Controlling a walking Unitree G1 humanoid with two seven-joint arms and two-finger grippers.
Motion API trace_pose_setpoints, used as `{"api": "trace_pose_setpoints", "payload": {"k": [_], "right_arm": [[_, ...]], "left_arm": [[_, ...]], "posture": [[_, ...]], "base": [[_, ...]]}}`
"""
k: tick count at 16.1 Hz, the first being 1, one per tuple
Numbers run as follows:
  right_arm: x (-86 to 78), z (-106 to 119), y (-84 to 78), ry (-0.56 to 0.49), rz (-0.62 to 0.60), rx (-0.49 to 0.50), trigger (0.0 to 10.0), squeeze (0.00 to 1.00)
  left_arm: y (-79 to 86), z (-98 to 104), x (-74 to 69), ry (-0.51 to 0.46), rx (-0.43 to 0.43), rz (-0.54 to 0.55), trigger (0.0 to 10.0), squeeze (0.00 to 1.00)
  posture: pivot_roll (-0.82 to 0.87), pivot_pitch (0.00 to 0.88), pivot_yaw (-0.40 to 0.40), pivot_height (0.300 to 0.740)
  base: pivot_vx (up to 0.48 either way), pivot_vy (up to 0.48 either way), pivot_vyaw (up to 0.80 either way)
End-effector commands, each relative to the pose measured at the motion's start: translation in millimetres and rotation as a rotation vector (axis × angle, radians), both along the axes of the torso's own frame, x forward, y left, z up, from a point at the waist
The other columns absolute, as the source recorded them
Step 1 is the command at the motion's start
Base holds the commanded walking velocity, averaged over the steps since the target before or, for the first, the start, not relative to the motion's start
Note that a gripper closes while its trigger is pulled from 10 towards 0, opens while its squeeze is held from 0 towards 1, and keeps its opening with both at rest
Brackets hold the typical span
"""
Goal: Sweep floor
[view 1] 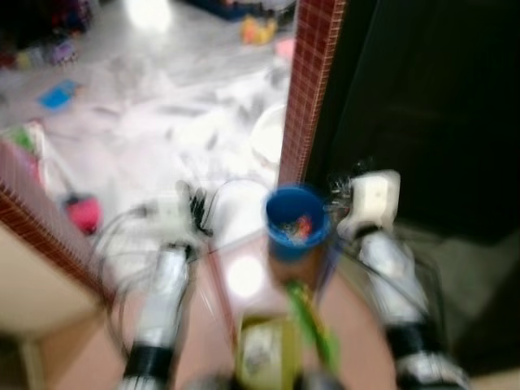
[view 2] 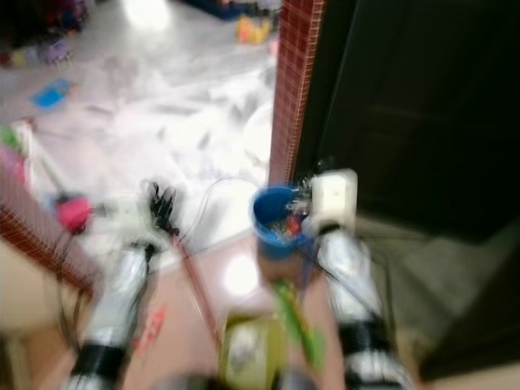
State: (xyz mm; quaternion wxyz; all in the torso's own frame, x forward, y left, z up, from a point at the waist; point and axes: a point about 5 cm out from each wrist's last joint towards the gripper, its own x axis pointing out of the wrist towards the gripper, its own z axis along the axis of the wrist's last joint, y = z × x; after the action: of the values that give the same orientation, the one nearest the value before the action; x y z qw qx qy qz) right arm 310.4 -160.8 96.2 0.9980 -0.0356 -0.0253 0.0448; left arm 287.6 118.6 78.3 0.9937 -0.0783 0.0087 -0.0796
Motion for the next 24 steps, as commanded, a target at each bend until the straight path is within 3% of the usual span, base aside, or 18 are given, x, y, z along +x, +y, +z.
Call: {"api": "trace_pose_setpoints", "payload": {"k": [1, 7, 9, 12, 15, 24], "right_arm": [[1.6, 2, 5.2, 0.002, 0.014, -0.002, 10.0, 0.0], [1.6, 1, 4.5, -0.001, 0.012, -0.002, 10.0, 0.0], [-2.7, -7, -8.9, 0.023, -0.057, -0.048, 10.0, 0.0], [-2.8, -5, -11.8, 0.017, -0.067, -0.052, 10.0, 0.0], [-6.4, -5, -14.1, 0.015, -0.069, -0.05, 10.0, 0.0], [-10.0, -4, -7.6, -0.008, -0.014, -0.088, 10.0, 0.0]], "left_arm": [[4.7, 12, 4.4, -0.054, -0.021, 0.024, 10.0, 0.0], [4.5, 12, 2.9, -0.049, -0.022, 0.021, 10.0, 0.0], [-8.9, 28, 7.8, -0.091, -0.007, -0.04, 10.0, 0.0], [-13.8, 35, 9.1, -0.116, -0.002, -0.054, 10.0, 0.0], [-16.0, 44, 12.0, -0.137, 0.002, -0.053, 10.0, 0.0], [-15.6, 38, 11.6, -0.107, 0.012, -0.054, 10.0, 0.0]], "posture": [[-0.04, 0.0, 0.023, 0.74], [-0.04, 0.0, 0.024, 0.74], [-0.06, 0.0, 0.054, 0.74], [-0.06, 0.0, 0.059, 0.74], [-0.05, 0.0, 0.059, 0.74], [-0.05, 0.0, 0.056, 0.74]], "base": [[0.0, 0.48, -0.8], [0.0, 0.48, -0.8], [0.0, 0.0, -0.63], [0.0, 0.0, -0.6], [0.0, -0.197, -0.35], [0.0, -0.375, 0.0]]}}
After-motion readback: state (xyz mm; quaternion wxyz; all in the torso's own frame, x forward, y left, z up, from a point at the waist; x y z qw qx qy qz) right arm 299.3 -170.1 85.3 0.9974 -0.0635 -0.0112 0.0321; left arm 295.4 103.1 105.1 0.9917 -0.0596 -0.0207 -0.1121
